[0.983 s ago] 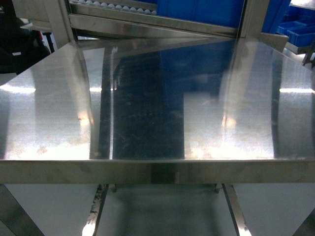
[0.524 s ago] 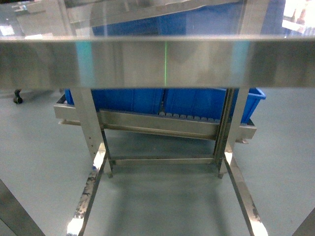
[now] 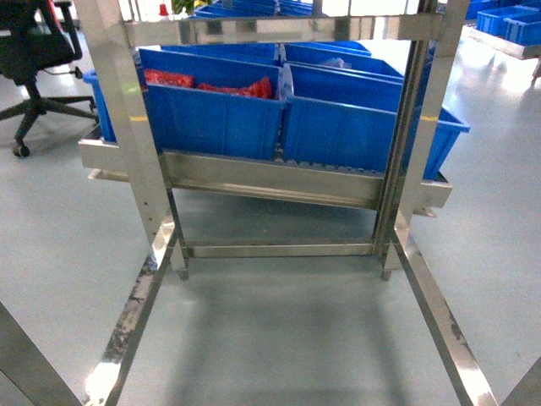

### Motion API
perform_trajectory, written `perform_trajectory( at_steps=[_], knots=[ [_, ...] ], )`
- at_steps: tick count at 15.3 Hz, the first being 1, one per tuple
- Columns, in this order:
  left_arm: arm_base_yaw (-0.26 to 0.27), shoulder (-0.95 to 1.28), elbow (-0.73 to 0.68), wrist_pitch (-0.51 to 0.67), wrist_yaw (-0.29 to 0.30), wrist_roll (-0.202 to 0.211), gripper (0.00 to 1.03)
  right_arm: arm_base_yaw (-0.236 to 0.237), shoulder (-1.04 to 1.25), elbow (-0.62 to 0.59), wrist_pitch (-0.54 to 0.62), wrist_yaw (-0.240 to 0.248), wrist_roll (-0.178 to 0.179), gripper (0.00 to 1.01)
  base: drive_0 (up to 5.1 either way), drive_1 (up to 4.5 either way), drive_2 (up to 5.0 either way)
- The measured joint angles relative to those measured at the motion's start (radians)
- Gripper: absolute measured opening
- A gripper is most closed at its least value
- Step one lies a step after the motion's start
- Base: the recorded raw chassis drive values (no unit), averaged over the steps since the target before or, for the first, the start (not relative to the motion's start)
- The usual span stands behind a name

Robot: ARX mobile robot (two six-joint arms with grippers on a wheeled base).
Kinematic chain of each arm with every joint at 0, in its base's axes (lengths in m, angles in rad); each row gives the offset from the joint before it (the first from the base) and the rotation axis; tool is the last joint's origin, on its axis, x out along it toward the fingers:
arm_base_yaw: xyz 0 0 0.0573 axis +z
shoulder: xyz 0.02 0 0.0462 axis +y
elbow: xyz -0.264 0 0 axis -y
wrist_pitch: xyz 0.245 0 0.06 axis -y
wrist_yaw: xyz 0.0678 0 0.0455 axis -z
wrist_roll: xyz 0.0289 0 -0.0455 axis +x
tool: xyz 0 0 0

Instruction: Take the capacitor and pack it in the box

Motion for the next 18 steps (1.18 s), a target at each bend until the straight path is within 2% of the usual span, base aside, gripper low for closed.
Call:
perform_trajectory(
  at_steps=[16, 18],
  knots=[
    [0.0, 0.0, 0.0, 0.0, 0.001, 0.0, 0.44, 0.0, 0.0, 0.0, 0.0, 0.0, 0.0, 0.98, 0.0, 0.0, 0.0],
    [0.0, 0.0, 0.0, 0.001, 0.0, 0.0, 0.44, 0.0, 0.0, 0.0, 0.002, 0.0, 0.0, 0.98, -5.0, 2.41, 2.4]
  ],
)
